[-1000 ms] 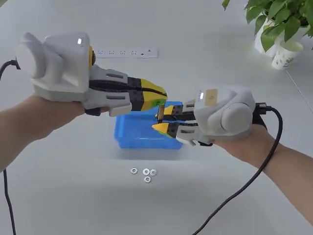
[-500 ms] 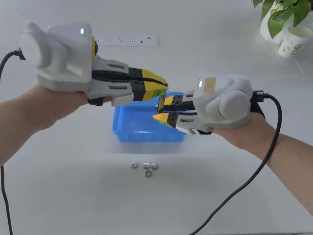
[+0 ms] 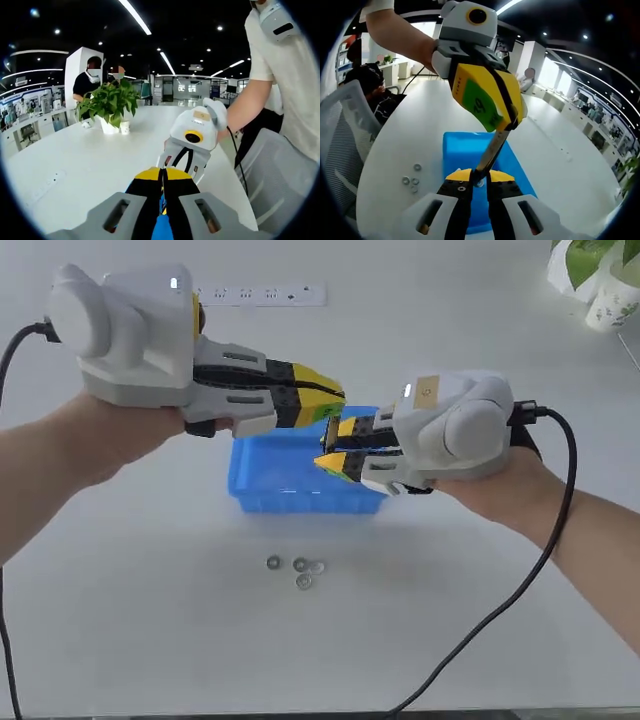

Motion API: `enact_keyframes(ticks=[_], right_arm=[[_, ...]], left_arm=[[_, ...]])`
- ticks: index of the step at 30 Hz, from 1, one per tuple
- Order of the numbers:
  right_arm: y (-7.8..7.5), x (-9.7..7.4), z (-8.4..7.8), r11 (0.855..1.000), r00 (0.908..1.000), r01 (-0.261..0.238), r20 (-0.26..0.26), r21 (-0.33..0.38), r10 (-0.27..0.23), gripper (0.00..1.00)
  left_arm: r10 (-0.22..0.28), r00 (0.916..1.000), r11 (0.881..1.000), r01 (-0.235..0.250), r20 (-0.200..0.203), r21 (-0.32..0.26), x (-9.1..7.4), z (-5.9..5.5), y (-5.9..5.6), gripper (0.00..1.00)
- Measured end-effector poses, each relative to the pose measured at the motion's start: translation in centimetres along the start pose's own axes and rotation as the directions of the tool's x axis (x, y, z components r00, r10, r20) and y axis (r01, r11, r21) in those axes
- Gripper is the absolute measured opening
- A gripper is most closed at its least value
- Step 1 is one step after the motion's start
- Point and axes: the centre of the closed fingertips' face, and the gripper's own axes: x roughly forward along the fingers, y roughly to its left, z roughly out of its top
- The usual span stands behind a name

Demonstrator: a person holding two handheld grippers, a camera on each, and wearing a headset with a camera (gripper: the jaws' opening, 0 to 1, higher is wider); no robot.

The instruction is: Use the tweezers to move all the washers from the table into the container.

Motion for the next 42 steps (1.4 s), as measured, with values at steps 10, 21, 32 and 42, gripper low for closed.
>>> enact_keyframes(ticks=[10, 21, 32, 42], right_arm=[[-0.6, 1.2, -1.5, 1.000, 0.9997, -0.002, -0.024, 0.014, 0.002, 0.11], [-0.8, 2.2, -2.4, 0.999, 0.9995, -0.009, -0.031, 0.036, 0.010, 0.11], [-0.5, 2.4, -2.5, 1.000, 0.9988, -0.021, -0.045, 0.009, 0.022, 0.12], [-0.1, 2.5, -2.6, 0.999, 0.9977, -0.031, -0.061, -0.009, 0.030, 0.13]], left_arm=[[0.004, 0.9999, 1.000, -0.004, -0.014, -0.011, 0.6, -1.5, 0.7, 0.04], [0.004, 0.9998, 1.000, -0.004, -0.021, -0.024, 1.1, -2.4, 1.2, 0.04], [0.014, 0.9996, 1.000, -0.015, -0.026, -0.028, 0.8, -2.7, 1.1, 0.04], [0.016, 0.9993, 0.999, -0.017, -0.033, -0.030, 0.7, -2.9, 0.8, 0.05]])
